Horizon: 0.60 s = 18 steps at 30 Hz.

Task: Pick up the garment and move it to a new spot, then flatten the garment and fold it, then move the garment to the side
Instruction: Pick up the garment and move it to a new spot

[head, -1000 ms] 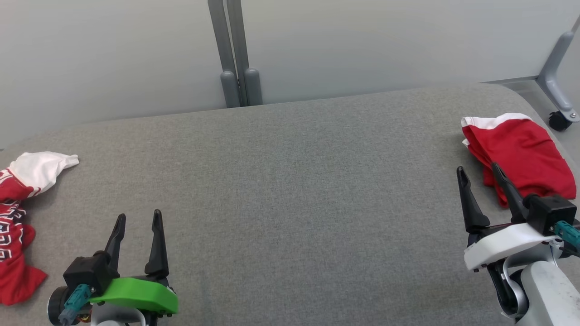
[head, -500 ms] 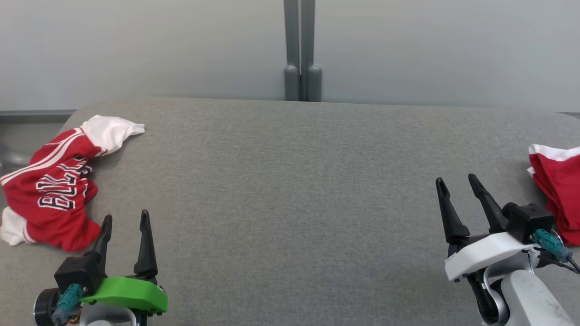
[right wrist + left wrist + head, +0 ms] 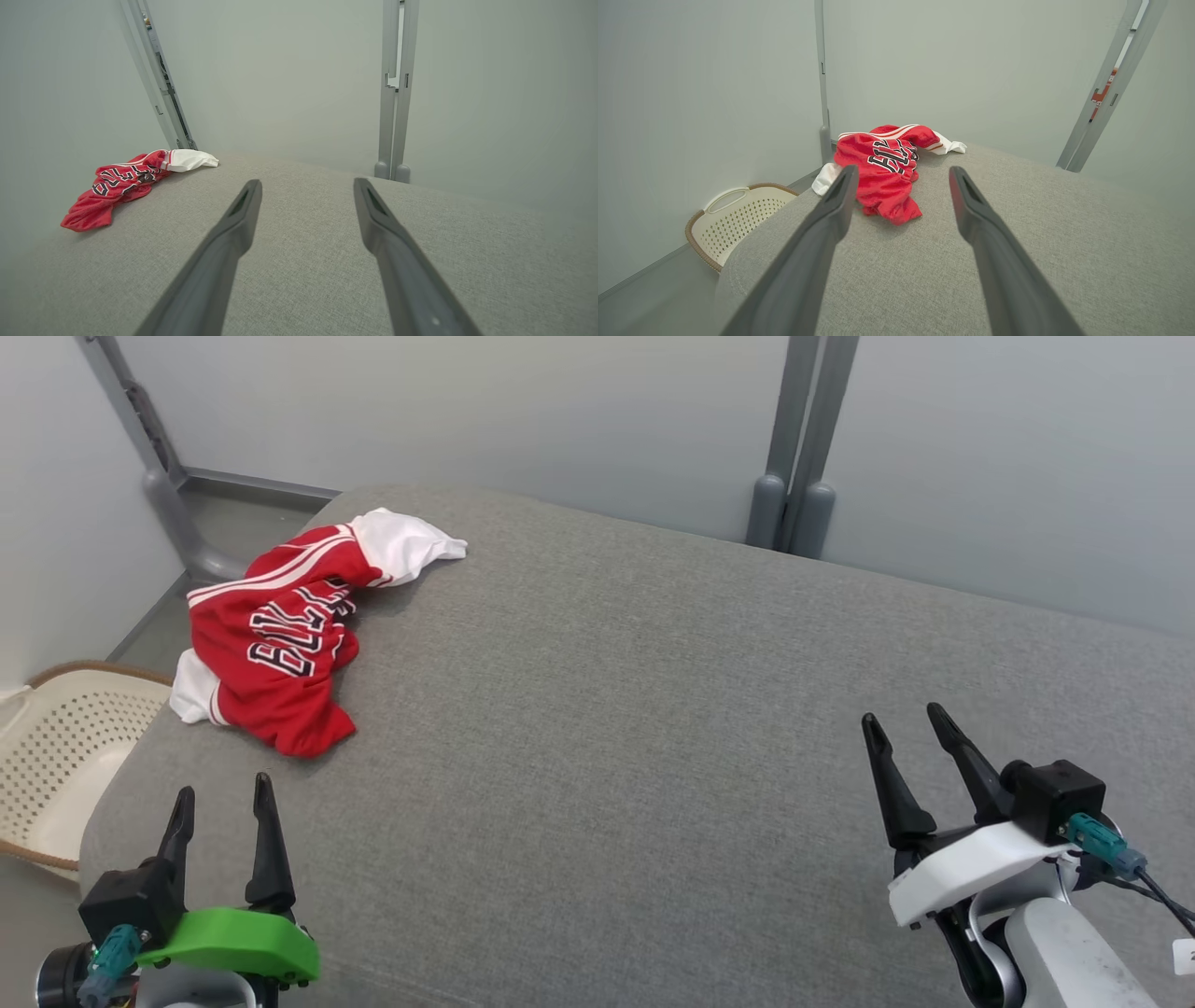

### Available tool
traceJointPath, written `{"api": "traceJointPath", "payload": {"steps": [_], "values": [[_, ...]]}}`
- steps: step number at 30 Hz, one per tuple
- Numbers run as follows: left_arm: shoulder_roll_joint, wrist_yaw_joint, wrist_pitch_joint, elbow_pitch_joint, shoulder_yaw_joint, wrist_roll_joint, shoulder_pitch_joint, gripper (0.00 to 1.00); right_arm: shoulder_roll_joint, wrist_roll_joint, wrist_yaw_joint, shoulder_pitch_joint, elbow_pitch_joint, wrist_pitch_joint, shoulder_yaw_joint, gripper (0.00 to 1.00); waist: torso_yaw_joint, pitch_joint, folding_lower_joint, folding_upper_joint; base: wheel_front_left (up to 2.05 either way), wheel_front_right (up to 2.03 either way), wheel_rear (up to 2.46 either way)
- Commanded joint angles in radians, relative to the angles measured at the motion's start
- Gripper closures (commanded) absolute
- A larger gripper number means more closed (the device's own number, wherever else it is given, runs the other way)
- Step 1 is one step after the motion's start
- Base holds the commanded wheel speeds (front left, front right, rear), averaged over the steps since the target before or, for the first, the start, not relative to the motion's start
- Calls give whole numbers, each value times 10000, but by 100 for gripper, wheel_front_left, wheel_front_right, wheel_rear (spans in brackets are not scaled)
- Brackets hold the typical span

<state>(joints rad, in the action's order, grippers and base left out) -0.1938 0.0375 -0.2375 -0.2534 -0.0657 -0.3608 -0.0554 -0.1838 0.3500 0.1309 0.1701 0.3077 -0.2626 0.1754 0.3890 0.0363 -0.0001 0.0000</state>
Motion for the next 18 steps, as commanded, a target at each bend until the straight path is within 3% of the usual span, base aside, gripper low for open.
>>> {"api": "traceJointPath", "payload": {"steps": [1,10,18], "values": [[-50,68,42,76,30,-47,129,0,-62,38,-3,31,-36,-30,23,0,367,-19,1,0,0,0,0],[-261,80,510,507,94,-247,-354,0,-185,-49,-3,299,-461,-31,127,0,214,-400,1,0,0,0,0],[-1003,-288,2702,278,448,-1163,-2513,0,-534,-383,-3,674,-1368,-6,58,0,-397,-1682,1,0,0,0,0]]}}
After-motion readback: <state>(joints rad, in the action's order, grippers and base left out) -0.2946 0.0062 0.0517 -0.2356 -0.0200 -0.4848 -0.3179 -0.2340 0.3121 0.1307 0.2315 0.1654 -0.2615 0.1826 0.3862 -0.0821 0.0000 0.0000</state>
